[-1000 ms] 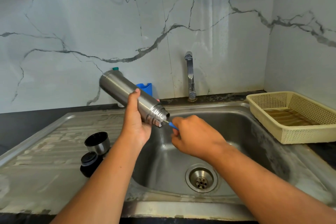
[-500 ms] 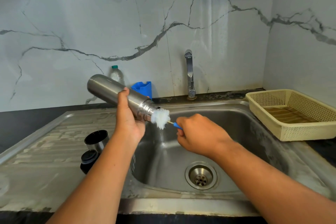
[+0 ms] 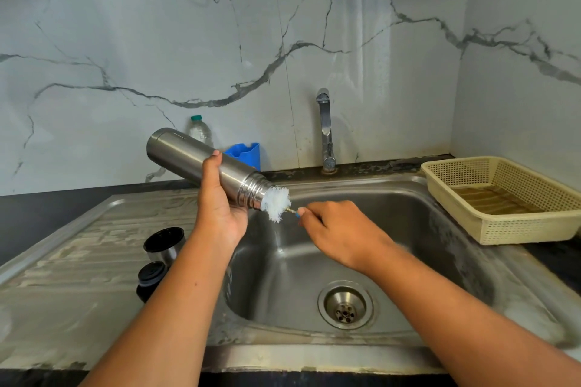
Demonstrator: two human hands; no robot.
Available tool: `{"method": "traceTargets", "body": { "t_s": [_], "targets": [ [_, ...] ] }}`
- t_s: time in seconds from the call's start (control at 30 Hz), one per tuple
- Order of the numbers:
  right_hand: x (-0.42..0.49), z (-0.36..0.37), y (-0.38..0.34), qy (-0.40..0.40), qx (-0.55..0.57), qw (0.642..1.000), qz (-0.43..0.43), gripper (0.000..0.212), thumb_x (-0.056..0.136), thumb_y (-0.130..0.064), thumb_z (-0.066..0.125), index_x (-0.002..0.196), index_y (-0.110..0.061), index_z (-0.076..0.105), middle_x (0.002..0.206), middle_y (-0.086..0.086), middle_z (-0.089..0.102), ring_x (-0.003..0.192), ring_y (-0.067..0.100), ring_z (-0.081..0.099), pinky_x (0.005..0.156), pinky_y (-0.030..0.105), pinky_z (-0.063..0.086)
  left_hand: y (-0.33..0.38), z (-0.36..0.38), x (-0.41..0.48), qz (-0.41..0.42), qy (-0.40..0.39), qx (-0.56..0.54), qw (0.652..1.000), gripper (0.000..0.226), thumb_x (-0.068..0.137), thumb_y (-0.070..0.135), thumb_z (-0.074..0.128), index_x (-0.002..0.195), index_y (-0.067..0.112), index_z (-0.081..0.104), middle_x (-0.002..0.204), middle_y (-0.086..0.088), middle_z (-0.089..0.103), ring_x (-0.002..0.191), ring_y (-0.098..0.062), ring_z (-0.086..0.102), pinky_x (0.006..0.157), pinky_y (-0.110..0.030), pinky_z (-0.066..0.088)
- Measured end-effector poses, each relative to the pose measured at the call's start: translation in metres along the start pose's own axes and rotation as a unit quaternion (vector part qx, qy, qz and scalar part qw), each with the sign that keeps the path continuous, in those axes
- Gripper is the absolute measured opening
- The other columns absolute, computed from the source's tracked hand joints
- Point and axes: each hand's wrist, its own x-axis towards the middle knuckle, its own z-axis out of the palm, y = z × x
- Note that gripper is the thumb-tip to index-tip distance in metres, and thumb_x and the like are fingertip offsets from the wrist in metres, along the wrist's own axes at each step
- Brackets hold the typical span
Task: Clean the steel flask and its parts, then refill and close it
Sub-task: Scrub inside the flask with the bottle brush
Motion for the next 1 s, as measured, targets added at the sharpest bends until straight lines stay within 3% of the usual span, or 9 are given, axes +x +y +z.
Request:
{"method": "traceTargets", "body": {
  "t_s": [0.1, 0.17, 0.27, 0.4, 0.63, 0.77, 1.0],
  "targets": [
    [0.000, 0.000, 0.004, -0.023, 0.033, 0.999, 0.032, 0.040, 0.105, -0.044, 0.045, 0.096, -0.016, 0.073, 0.066, -0.003, 0.060, 0.060, 0.012, 0.052, 0.057, 0.028, 0.041, -0.001, -0.005, 0.005, -0.001, 0.019, 0.019, 1.000, 0.059, 0.086, 0.041, 0.076, 0.135, 0.013, 0.059, 0.105, -0.008, 0.076, 0.086, -0.021, 0.074, 0.075, -0.038, 0.062],
    [0.000, -0.002, 0.007, -0.017, 0.053, 0.997, 0.043, 0.034, 0.103, -0.044, 0.052, 0.095, -0.021, 0.076, 0.062, -0.003, 0.058, 0.056, 0.011, 0.048, 0.056, 0.027, 0.042, -0.003, -0.008, 0.007, 0.001, 0.030, 0.015, 0.999, 0.060, 0.084, 0.039, 0.078, 0.134, 0.014, 0.058, 0.115, -0.010, 0.075, 0.091, -0.023, 0.075, 0.074, -0.040, 0.062],
    [0.001, -0.001, 0.010, 0.031, 0.050, 0.997, 0.044, 0.028, 0.100, -0.041, 0.061, 0.096, -0.019, 0.078, 0.074, 0.003, 0.070, 0.062, 0.017, 0.058, 0.061, 0.031, 0.051, -0.007, -0.008, 0.008, 0.010, 0.033, 0.014, 0.999, 0.062, 0.084, 0.038, 0.079, 0.136, 0.013, 0.057, 0.117, -0.011, 0.073, 0.094, -0.024, 0.074, 0.073, -0.041, 0.063],
    [0.005, 0.009, 0.005, 0.097, 0.037, 0.993, 0.060, 0.014, 0.094, -0.034, 0.072, 0.096, -0.023, 0.079, 0.064, -0.009, 0.058, 0.058, 0.005, 0.052, 0.051, 0.018, 0.037, -0.032, -0.001, 0.000, -0.010, 0.004, 0.069, 0.998, 0.056, 0.085, 0.035, 0.080, 0.133, 0.015, 0.058, 0.122, -0.016, 0.071, 0.107, -0.029, 0.072, 0.086, -0.046, 0.063],
    [0.000, 0.001, -0.001, 0.142, -0.032, 0.988, 0.053, 0.016, 0.093, -0.039, 0.072, 0.107, -0.032, 0.074, 0.102, -0.008, 0.062, 0.089, 0.016, 0.061, 0.073, 0.035, 0.055, -0.018, -0.003, 0.009, 0.005, 0.031, 0.008, 0.999, 0.059, 0.085, 0.034, 0.081, 0.133, 0.013, 0.056, 0.124, -0.014, 0.072, 0.107, -0.028, 0.074, 0.093, -0.054, 0.059],
    [0.001, 0.006, -0.006, 0.159, -0.018, 0.986, 0.052, 0.012, 0.093, -0.029, 0.072, 0.105, -0.027, 0.071, 0.108, -0.006, 0.058, 0.096, 0.019, 0.061, 0.081, 0.041, 0.056, -0.035, 0.002, -0.002, -0.020, 0.007, 0.052, 0.998, 0.056, 0.085, 0.035, 0.080, 0.132, 0.013, 0.057, 0.123, -0.016, 0.071, 0.115, -0.030, 0.070, 0.096, -0.050, 0.059],
    [-0.003, -0.005, 0.000, 0.172, -0.042, 0.984, 0.012, 0.014, 0.095, -0.038, 0.068, 0.101, -0.025, 0.070, 0.100, -0.008, 0.054, 0.086, 0.017, 0.059, 0.072, 0.038, 0.055, -0.016, 0.001, 0.000, 0.004, 0.009, 0.003, 1.000, 0.052, 0.088, 0.035, 0.077, 0.130, 0.013, 0.057, 0.114, -0.010, 0.075, 0.093, -0.022, 0.077, 0.088, -0.045, 0.062]
  ]
}}
